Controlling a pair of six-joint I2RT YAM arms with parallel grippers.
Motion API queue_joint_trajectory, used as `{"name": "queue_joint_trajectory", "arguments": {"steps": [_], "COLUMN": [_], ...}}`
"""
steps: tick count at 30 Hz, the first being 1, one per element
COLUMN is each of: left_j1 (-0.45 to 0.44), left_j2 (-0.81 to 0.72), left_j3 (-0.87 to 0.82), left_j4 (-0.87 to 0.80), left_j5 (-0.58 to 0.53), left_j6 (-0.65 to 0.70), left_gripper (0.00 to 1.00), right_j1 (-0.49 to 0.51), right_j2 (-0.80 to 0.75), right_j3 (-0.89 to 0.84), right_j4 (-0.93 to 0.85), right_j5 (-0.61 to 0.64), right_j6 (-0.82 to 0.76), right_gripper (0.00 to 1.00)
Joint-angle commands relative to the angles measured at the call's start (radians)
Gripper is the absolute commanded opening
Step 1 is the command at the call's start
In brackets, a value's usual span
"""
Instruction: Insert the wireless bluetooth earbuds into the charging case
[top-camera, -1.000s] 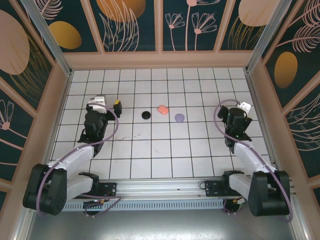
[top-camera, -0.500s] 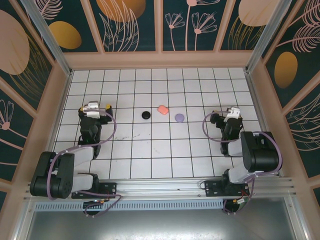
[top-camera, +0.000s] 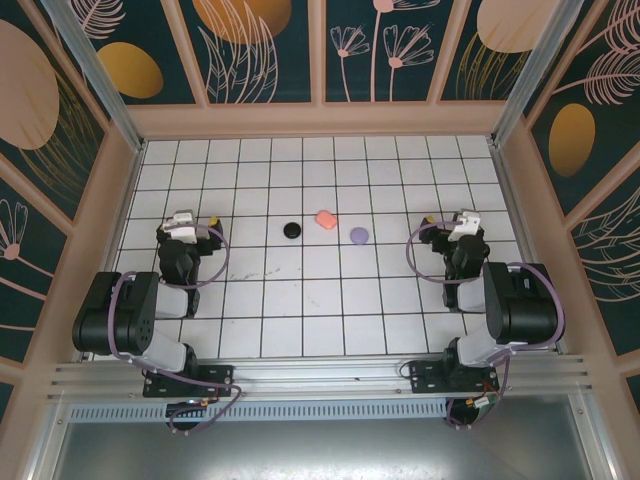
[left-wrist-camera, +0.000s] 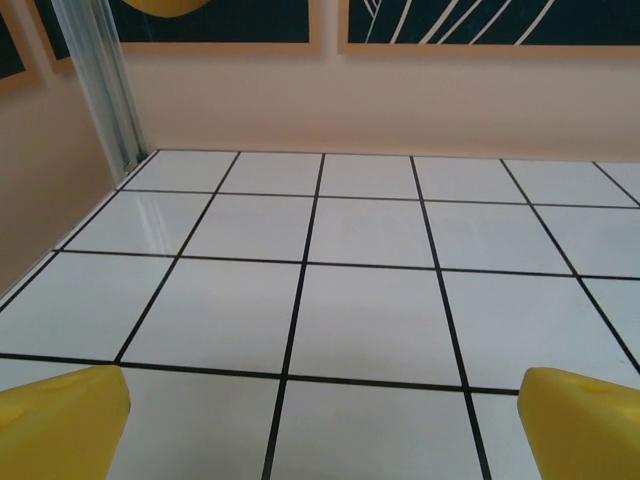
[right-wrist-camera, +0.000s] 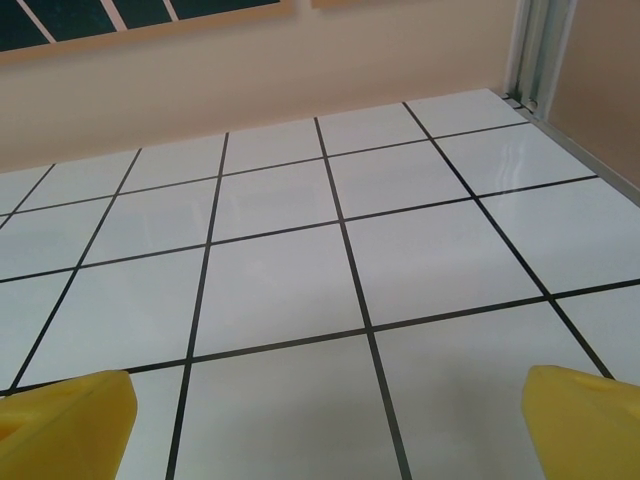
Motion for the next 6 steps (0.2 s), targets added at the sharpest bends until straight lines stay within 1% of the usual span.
{"name": "queue_joint_trajectory", "arguments": {"steps": [1,6], "left_j1": [0.007,0.014], "left_j2": [0.004,0.002], "left_j3": [0.02,0.022], "left_j4": [0.039,0.032], "left_j5": [0.017,0.006], "left_j6": [-0.025,-0.037], "left_gripper": [0.99,0.99], "right_j1": [-0.009,-0.012], "right_j2": [0.007,0.008], "right_j3": [0.025,0.02], "right_j4": [0.039,0.045], "right_j5": [-0.029,-0.036], "right_j6": [-0.015,-0.015], "right_gripper": [0.99,0.99]}}
